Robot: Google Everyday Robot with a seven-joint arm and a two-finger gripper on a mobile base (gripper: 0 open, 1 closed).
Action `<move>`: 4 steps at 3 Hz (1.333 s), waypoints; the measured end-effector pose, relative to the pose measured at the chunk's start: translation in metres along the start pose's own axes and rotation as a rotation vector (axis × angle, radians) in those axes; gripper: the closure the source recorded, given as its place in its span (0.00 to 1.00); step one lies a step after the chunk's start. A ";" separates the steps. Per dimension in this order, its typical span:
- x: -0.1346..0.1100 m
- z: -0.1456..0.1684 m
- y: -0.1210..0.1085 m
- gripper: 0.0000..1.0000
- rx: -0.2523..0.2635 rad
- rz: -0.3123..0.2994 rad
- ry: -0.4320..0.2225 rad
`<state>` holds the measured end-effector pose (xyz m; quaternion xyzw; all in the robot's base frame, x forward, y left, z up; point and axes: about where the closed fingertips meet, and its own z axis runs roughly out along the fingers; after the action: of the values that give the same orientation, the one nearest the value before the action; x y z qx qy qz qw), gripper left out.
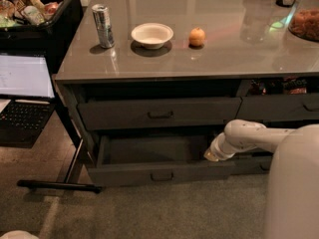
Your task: Open middle drawer
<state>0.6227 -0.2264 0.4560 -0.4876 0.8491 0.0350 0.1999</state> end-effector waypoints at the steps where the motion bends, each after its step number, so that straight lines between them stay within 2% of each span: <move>1: 0.009 0.014 0.005 1.00 -0.027 0.014 0.020; 4: 0.013 0.014 0.006 1.00 -0.039 0.012 0.006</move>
Offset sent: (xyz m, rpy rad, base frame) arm -0.0147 -0.0113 -0.0533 0.0115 0.0997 -0.0231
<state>0.6163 -0.2300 0.4377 -0.4863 0.8518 0.0512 0.1878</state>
